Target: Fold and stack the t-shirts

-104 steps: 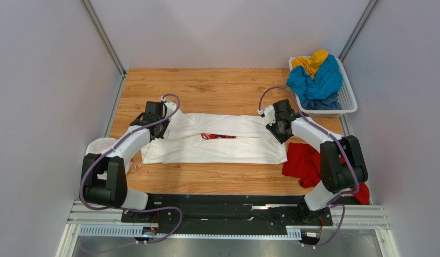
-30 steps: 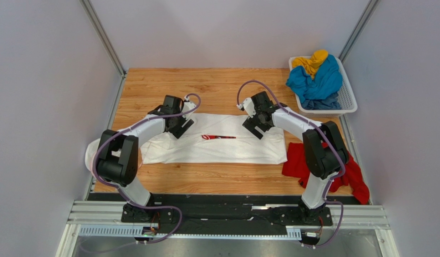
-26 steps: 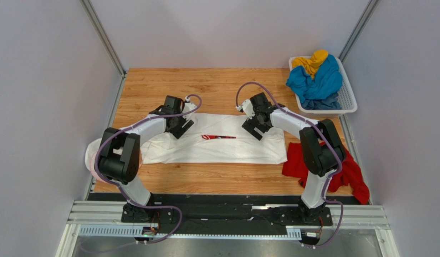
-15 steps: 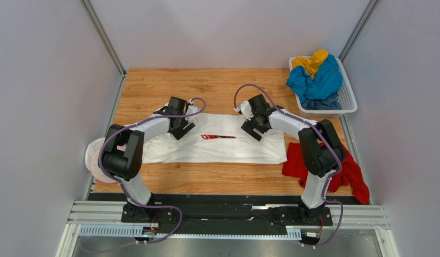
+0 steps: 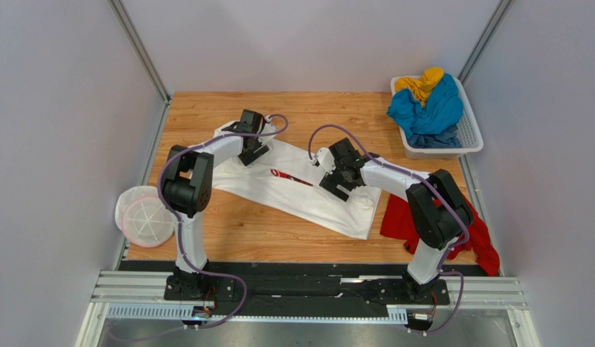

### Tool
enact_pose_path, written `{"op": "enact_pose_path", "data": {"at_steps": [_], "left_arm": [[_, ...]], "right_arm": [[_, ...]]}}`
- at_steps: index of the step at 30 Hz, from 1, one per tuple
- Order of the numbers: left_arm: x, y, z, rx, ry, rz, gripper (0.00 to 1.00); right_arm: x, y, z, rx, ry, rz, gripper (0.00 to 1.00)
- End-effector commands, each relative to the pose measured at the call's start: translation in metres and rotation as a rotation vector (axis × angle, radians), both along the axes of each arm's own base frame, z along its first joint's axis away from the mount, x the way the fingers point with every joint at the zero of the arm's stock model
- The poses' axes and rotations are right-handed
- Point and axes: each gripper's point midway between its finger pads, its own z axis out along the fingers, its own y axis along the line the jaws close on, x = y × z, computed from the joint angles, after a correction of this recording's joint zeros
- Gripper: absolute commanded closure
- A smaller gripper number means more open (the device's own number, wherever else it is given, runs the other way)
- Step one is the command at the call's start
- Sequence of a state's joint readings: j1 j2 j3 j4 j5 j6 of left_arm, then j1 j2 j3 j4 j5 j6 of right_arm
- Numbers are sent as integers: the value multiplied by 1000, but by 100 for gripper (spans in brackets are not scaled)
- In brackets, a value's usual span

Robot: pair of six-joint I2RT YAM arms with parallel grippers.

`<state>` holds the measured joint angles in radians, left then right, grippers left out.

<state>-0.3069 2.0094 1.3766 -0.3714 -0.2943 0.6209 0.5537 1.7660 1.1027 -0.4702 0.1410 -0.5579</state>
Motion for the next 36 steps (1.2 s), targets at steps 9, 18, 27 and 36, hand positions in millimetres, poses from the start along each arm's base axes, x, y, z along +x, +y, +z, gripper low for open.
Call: {"op": "enact_pose_path", "data": {"at_steps": [9, 18, 27, 36], "left_arm": [[95, -27, -7, 54, -80, -69, 17], [134, -81, -10, 118, -218, -235, 17], [170, -123, -3, 97, -324, -320, 17], [189, -179, 11, 77, -441, -458, 17]], "right_arm": [[-65, 37, -21, 32, 169, 155, 0], [-96, 84, -25, 71, 220, 292, 0], [-119, 128, -21, 122, 239, 402, 0], [-123, 167, -15, 167, 235, 480, 0]]}}
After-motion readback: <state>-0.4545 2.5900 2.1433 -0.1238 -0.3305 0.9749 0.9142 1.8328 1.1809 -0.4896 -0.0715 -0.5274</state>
